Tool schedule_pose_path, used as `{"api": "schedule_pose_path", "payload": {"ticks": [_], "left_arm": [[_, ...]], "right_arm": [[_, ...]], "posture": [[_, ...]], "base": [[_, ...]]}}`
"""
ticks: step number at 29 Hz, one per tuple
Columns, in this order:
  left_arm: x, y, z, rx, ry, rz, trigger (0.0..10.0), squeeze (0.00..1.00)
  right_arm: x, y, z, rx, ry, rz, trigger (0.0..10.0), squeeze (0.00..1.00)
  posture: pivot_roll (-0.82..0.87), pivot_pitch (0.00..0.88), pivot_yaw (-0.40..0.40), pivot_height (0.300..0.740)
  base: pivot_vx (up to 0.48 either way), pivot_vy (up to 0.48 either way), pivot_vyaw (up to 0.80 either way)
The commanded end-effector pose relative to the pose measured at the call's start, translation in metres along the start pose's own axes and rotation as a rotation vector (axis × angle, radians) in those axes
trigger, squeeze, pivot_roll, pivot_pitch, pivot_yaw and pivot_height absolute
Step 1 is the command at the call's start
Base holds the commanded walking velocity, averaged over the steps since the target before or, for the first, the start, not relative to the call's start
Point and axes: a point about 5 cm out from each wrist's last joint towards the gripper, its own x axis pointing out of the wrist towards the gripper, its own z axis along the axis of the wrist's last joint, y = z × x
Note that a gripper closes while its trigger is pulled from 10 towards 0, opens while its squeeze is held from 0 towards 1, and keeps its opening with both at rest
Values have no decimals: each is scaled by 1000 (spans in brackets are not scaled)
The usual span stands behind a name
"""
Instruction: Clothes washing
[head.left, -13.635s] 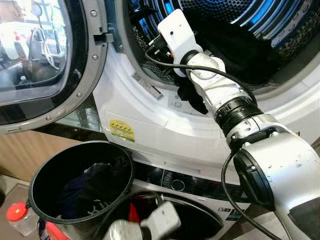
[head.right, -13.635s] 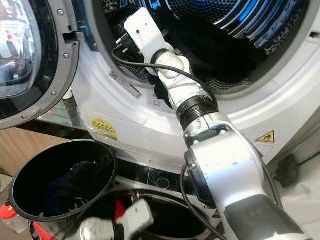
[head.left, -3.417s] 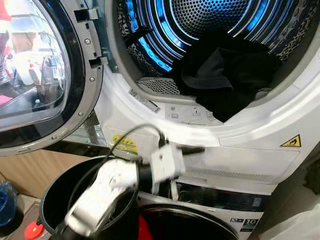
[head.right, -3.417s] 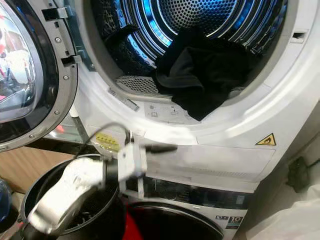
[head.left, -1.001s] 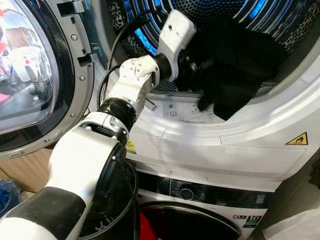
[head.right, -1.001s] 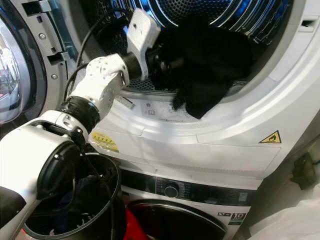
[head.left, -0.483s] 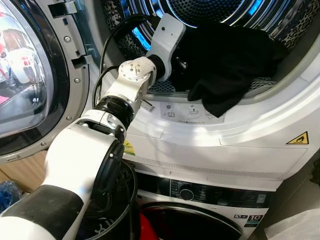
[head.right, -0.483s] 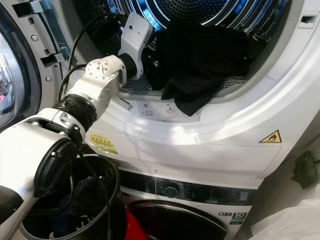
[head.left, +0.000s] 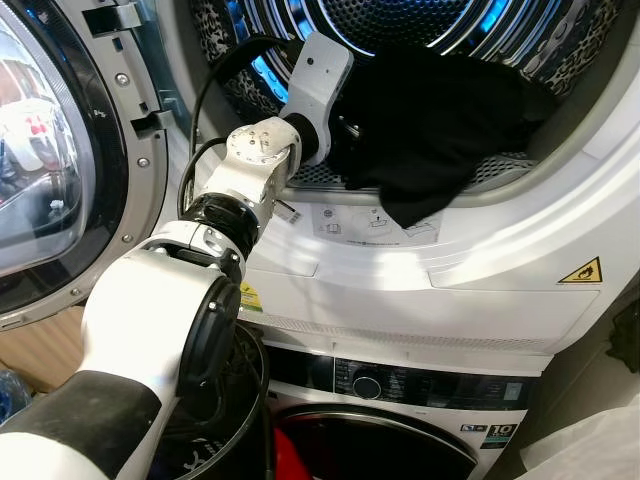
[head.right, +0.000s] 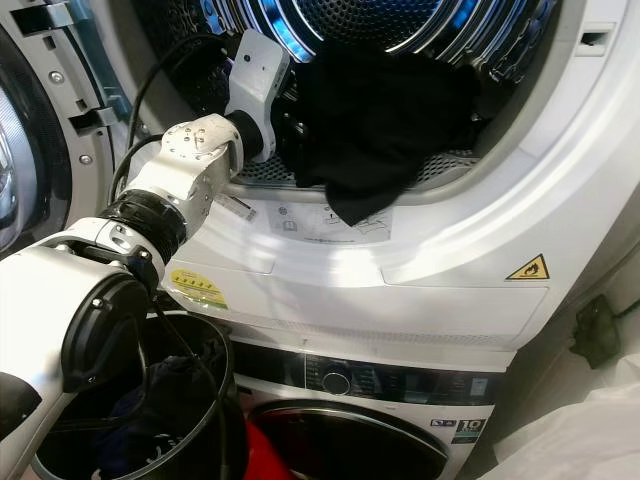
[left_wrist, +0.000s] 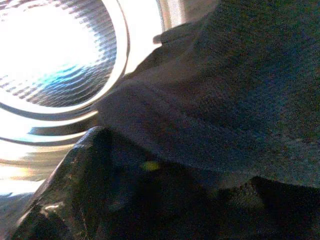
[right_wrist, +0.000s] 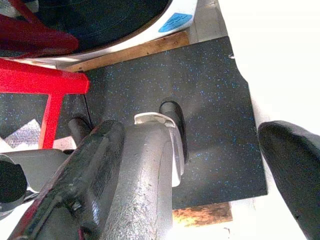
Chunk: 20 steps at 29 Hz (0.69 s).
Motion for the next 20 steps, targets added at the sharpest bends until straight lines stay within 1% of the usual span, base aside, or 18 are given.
{"api": "schedule_pose_path", "payload": {"ticks": [1,2,4,5,6,7,8,9,10,11,13,15,18,20], "left_arm": [[-4,4,15,41,-93,-68,10000,0],[-6,5,19,62,-126,-79,10000,0],[-9,9,30,61,-201,-107,10000,0],[-11,10,33,62,-221,-125,10000,0],[-14,8,35,85,-233,-211,10000,0],[-14,8,35,85,-233,-211,10000,0],[-20,4,32,154,-218,-324,10000,0],[-24,3,31,190,-214,-366,10000,0],[-27,3,31,205,-222,-383,10000,0],[-35,4,30,219,-241,-409,10000,0],[-43,5,27,245,-235,-430,10000,0],[-52,6,22,247,-207,-473,10000,0],[-73,10,12,231,-134,-554,10000,0],[-90,9,11,235,-105,-617,10000,0]], "right_arm": [[-1,7,-12,-23,47,15,10000,0],[-1,8,-11,-31,43,20,10000,0],[-1,9,-10,-29,41,22,10000,0],[-1,10,-10,-27,41,21,10000,0],[0,11,-8,-29,38,29,10000,0],[0,11,-8,-29,38,29,10000,0],[0,14,-6,-28,34,33,10000,0],[0,14,-5,-27,33,34,10000,0],[0,15,-4,-26,32,35,10000,0],[0,17,-3,-26,28,42,10000,0],[1,18,-1,-24,24,45,10000,0],[1,19,-1,-24,26,47,10000,0],[1,21,-1,-22,28,49,10000,0],[1,22,-1,-19,28,51,10000,0]], "posture": [[-148,0,90,740],[-134,0,86,740],[-129,0,83,740],[-129,0,83,740],[-115,0,79,740],[-115,0,79,740],[-108,0,80,740],[-105,0,82,740],[-102,0,83,740],[-94,0,85,740],[-87,0,84,740],[-84,0,84,740],[-80,0,85,740],[-70,0,81,740]], "base": [[0,0,0],[0,0,0],[0,0,0],[0,0,0],[0,0,0],[0,0,0],[0,0,0],[0,0,0],[0,0,0],[0,0,0],[0,0,0],[0,0,0],[0,0,0],[0,0,0]]}}
